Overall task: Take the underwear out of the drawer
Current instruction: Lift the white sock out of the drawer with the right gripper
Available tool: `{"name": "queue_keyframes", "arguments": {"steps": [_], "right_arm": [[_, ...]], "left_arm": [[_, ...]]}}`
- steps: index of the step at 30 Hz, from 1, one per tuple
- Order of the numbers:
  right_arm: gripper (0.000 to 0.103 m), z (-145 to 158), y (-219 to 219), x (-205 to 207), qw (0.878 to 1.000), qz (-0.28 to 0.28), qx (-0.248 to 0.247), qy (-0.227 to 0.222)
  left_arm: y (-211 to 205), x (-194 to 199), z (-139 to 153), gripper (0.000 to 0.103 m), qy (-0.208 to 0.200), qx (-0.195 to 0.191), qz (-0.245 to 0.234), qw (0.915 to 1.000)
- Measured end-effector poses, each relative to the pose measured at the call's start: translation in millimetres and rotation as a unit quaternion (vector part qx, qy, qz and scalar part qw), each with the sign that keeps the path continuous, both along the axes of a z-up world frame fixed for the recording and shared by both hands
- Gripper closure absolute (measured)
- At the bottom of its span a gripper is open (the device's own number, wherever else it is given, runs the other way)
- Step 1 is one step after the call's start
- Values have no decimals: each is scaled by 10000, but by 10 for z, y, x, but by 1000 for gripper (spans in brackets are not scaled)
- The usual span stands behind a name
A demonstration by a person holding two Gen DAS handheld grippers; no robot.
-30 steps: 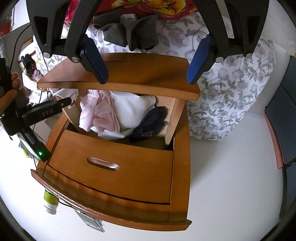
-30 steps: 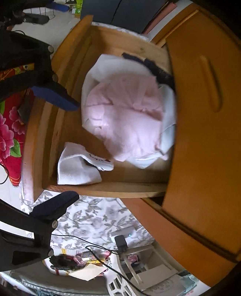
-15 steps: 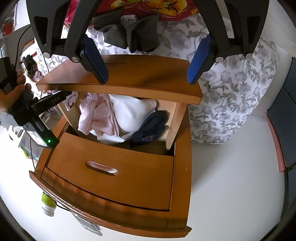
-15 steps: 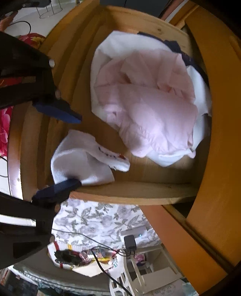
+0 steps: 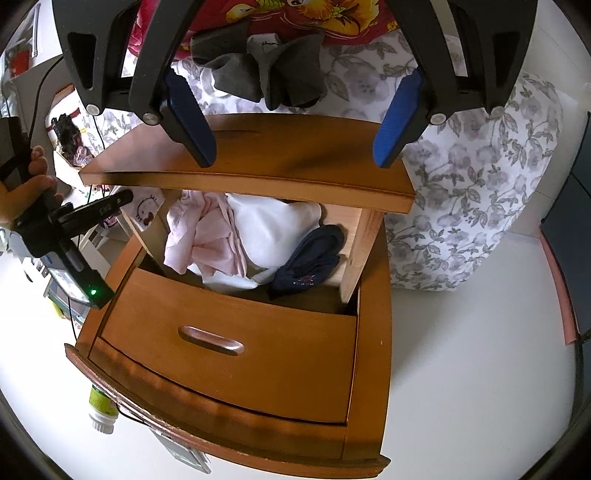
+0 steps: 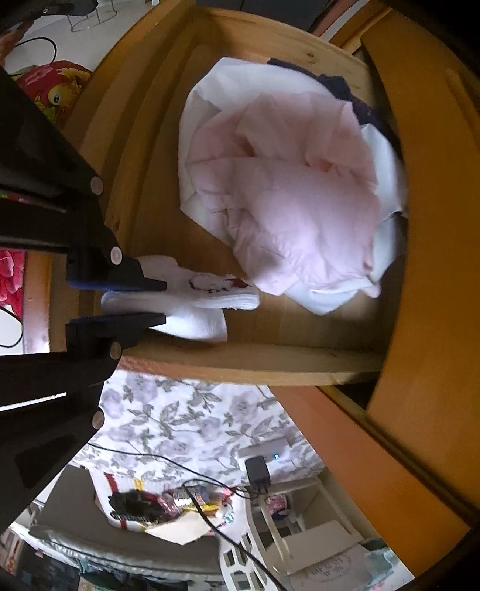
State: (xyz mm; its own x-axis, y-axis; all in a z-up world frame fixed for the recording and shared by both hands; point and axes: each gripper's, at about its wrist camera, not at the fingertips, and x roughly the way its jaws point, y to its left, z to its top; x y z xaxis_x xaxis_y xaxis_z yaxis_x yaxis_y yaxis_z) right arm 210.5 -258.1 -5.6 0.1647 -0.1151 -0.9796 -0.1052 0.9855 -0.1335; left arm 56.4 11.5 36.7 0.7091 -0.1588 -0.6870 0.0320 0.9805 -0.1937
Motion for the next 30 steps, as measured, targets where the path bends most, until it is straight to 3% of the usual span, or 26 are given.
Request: {"name": "queue_keyframes", "arguments": {"steps": [16,30], "right_arm": [[93,951,112,-150,9932,175,54,-1146],[93,1908,325,-658,9725,628,373,-2212]], "left_arm": [[48,-86,99,16,-149,-97,34,9998],[89,-177,198,16,-279,-116,85,9995]]}}
